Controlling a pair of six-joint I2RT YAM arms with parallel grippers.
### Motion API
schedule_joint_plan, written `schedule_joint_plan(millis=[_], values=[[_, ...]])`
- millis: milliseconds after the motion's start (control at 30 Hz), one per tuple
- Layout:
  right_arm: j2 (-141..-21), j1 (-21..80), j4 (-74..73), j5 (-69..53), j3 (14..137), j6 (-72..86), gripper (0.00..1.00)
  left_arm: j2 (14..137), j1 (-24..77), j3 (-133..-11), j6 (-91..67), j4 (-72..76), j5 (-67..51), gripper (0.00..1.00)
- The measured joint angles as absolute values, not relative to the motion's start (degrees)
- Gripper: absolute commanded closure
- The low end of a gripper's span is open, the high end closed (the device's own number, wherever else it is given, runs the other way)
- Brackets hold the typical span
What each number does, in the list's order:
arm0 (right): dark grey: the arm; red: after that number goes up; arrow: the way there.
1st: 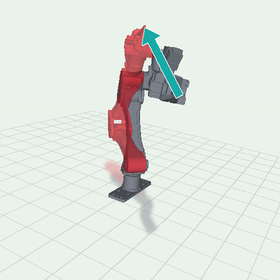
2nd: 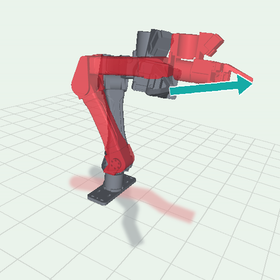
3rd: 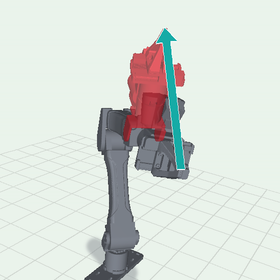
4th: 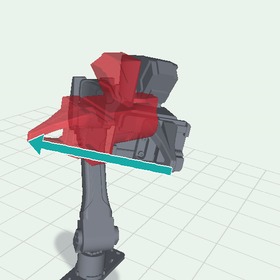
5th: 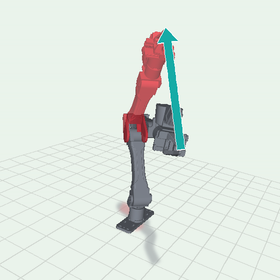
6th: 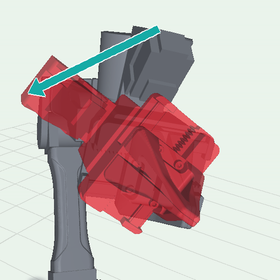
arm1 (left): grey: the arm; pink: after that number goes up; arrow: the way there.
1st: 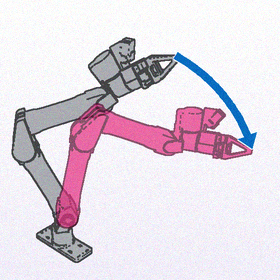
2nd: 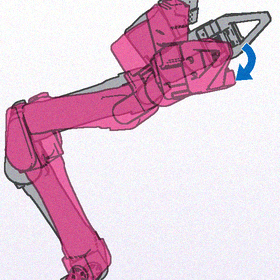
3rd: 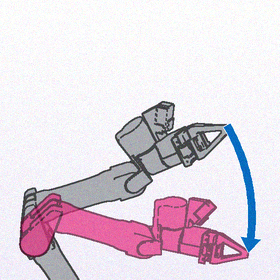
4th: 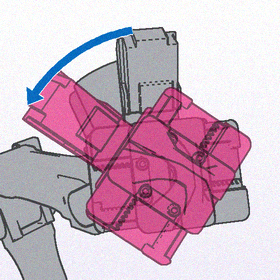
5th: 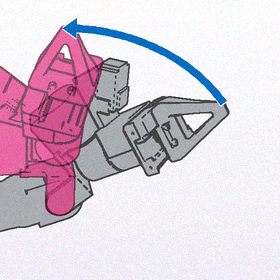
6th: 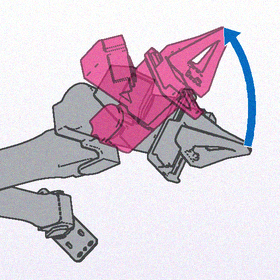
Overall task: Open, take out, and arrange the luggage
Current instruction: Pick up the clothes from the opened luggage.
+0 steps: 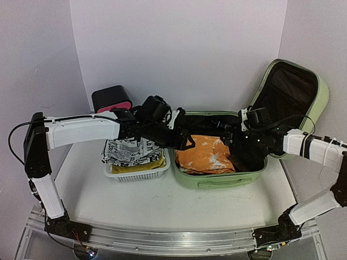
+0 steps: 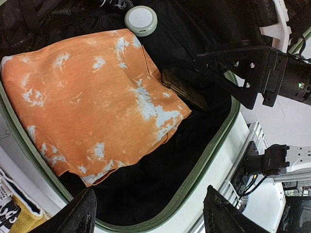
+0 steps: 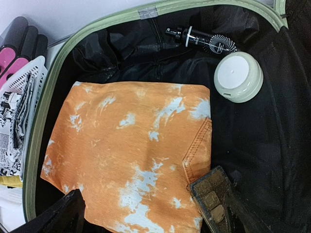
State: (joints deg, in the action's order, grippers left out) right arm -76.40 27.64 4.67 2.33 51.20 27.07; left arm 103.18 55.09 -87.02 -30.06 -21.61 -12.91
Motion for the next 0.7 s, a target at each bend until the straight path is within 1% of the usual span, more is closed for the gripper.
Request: schedule_joint_plan(millis=[333, 700], values=[[-79.5, 27.5, 4.7, 1.3, 50.6, 27.9, 0.02, 108.1, 58.0, -88.6, -30.5, -19.4, -13.0, 0.24], [-79.6, 27.5, 4.7, 1.1, 49.3, 27.5, 0.02, 107.2, 58.8, -87.9, -29.9, -18.9, -10.3, 0.24]])
